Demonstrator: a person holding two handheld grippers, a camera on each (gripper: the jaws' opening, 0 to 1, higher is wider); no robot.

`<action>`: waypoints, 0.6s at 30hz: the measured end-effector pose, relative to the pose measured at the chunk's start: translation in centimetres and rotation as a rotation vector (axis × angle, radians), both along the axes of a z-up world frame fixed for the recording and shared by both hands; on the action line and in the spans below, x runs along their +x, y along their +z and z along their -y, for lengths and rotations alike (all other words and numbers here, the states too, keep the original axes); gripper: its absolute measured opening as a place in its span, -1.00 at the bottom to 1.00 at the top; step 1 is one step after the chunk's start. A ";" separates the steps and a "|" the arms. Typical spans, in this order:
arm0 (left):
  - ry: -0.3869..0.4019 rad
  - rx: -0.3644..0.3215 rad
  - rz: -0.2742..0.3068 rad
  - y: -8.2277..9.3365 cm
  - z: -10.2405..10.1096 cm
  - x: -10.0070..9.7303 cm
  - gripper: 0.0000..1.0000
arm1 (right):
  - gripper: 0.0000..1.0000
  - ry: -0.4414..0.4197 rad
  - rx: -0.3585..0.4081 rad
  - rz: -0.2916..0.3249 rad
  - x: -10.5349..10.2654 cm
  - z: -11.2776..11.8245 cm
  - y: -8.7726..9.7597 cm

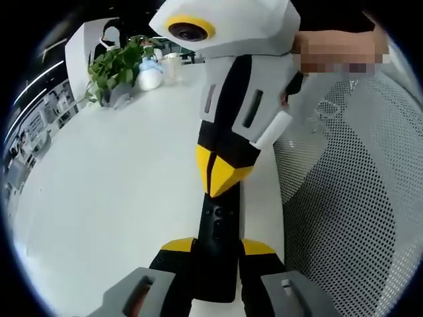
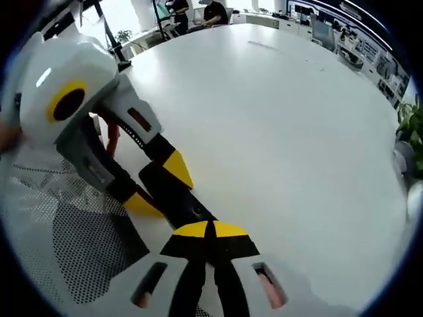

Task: Press the specified remote control buttons in sequence, fully releasing each button before pressing the next.

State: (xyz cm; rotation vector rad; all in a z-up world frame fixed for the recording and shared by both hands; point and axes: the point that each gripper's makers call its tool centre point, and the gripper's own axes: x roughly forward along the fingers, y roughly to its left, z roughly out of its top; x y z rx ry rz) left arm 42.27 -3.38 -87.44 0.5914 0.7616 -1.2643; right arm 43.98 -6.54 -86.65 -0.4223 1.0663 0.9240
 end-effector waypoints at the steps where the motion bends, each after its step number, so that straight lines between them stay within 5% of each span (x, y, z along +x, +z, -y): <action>1: 0.003 0.001 0.000 0.0 0.0 0.0 -0.50 | -1.00 0.002 0.002 -0.004 -0.1 0.0 0.0; 18: 0.009 0.002 -0.001 0.0 0.0 0.0 -0.50 | -1.00 0.069 0.003 -0.010 -1.2 -0.7 0.1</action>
